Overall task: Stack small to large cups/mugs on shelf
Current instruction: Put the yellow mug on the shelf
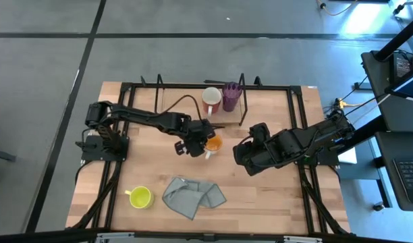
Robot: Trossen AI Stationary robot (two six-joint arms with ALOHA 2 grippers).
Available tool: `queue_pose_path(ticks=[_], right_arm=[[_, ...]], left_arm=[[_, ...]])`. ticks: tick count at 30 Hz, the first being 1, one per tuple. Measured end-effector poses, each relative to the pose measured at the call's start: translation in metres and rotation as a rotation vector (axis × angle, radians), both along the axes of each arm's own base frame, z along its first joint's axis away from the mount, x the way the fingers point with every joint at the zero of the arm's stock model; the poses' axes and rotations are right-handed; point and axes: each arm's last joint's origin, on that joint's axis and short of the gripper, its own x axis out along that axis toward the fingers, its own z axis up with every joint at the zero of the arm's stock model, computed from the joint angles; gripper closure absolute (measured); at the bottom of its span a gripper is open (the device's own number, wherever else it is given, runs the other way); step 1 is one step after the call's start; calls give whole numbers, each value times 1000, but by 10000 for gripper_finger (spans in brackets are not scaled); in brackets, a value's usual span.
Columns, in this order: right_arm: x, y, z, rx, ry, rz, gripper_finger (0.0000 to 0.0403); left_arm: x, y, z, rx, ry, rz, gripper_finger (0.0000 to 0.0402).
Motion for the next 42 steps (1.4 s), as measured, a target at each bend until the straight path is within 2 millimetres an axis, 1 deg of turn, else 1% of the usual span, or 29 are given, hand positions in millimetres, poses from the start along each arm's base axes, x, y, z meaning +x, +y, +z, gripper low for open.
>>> queue_pose_path(ticks=[4, 10, 13, 18, 22, 24, 30, 34, 42], right_arm=[[0, 0, 0, 4, 1, -1, 275], [0, 0, 0, 5, 1, 0, 275], [0, 0, 0, 3, 0, 0, 275], [0, 0, 0, 3, 1, 0, 275], [0, 0, 0, 5, 1, 1, 275], [0, 0, 0, 6, 2, 1, 275], [0, 0, 0, 7, 3, 2, 275], [0, 0, 0, 7, 3, 2, 275], [0, 0, 0, 9, 4, 4, 275]], left_arm=[[3, -1, -1, 9, -17, 0, 280], [3, 5, 0, 9, -25, 17, 280], [3, 7, 0, 8, -26, 29, 289], [2, 13, -1, 4, -15, 52, 333], [2, 14, 0, 4, -18, 52, 378], [2, 13, 0, 2, -18, 55, 393], [2, 14, 0, 2, -18, 66, 389], [2, 14, 0, 10, -17, 78, 398], [1, 14, 0, 2, -4, 91, 399]])
